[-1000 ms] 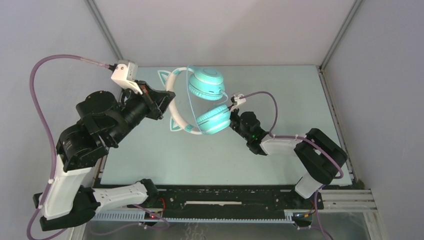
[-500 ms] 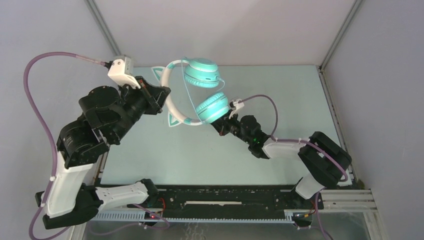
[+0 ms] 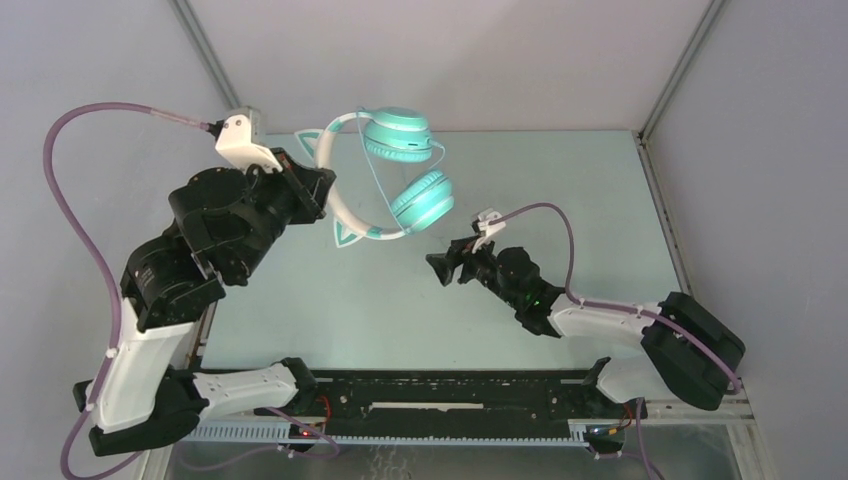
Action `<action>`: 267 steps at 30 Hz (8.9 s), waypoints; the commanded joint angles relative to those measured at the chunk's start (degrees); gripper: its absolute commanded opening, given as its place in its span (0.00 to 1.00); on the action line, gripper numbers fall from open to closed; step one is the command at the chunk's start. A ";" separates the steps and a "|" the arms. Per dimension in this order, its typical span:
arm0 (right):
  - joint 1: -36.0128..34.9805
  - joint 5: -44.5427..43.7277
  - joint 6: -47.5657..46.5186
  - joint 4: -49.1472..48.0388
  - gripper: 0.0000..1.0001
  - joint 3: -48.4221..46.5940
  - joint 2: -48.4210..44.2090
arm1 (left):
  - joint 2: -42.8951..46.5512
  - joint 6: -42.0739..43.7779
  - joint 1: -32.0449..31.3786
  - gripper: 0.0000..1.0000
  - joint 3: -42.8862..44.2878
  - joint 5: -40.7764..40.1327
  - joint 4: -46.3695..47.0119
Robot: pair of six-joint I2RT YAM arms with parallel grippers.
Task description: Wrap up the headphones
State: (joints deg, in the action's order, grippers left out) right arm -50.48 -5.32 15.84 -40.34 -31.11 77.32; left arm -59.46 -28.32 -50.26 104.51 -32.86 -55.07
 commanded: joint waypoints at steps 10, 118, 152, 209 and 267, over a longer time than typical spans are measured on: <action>6.33 2.06 -11.86 -2.96 0.87 -11.34 11.40 | 1.63 -2.45 0.43 0.00 2.92 0.58 4.72; 14.44 12.88 -3.67 22.99 0.23 -4.73 -26.66 | -1.71 17.77 -8.89 0.00 -13.82 22.83 8.09; 7.59 14.59 8.99 -3.26 0.38 -4.92 -9.17 | 3.00 12.51 -8.89 0.00 -10.13 22.23 11.41; -7.55 4.41 20.69 25.31 0.00 0.55 -27.21 | -7.65 -10.59 0.03 0.00 -41.55 -10.87 25.20; 4.27 10.88 45.68 24.91 0.43 0.62 -0.63 | -26.30 -19.23 -1.34 0.00 -58.05 8.93 39.35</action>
State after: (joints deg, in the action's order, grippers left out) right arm -46.89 9.91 63.18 -12.29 -30.04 79.15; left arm -85.89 -46.72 -50.76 46.68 -27.64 -17.96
